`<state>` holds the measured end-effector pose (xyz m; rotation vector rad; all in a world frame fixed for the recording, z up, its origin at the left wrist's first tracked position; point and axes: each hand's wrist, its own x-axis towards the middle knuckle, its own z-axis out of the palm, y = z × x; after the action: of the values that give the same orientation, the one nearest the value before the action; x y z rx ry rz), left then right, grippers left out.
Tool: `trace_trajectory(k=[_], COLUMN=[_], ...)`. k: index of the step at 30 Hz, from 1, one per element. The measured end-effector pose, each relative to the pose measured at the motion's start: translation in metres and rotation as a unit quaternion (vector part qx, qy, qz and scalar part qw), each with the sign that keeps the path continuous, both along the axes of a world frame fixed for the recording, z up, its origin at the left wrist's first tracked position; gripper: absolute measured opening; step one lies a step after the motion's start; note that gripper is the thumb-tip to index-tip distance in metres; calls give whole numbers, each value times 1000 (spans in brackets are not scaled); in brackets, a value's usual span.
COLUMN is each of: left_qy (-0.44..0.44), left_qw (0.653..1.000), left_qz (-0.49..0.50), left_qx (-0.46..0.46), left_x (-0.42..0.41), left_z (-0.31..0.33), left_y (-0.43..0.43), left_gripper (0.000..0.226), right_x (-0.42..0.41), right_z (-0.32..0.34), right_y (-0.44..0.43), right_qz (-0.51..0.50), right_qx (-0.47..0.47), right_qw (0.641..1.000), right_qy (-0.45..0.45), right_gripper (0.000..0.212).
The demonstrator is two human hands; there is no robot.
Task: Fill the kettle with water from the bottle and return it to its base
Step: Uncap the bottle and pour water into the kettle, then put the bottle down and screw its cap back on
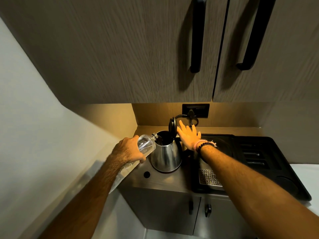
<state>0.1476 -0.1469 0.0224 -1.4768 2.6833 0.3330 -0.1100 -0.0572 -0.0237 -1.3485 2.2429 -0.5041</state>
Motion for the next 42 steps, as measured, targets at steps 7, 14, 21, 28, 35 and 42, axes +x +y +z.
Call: trace_trajectory(k=[7, 14, 21, 28, 35, 42], left_qy=[-1, 10, 134, 327, 461, 461], left_qw=[1000, 1000, 989, 930, 852, 853], left_qz=[3, 7, 65, 165, 234, 231], left_qx=[2, -1, 11, -27, -82, -87], left_x=[0, 3, 10, 14, 1, -1], left_z=[-6, -13, -29, -55, -75, -89], left_y=[0, -4, -3, 1, -4, -13], left_gripper=[86, 87, 93, 93, 94, 104], right_x=[4, 4, 5, 4, 2, -2], right_z=[5, 6, 6, 3, 0, -5], right_y=[5, 4, 5, 5, 4, 2], right_qz=[27, 26, 34, 36, 38, 52], right_qx=[0, 3, 9, 9, 5, 3], right_qw=[999, 999, 999, 999, 999, 997], right_qy=[24, 30, 36, 39, 38, 61], right_gripper=[88, 76, 80, 79, 77, 55])
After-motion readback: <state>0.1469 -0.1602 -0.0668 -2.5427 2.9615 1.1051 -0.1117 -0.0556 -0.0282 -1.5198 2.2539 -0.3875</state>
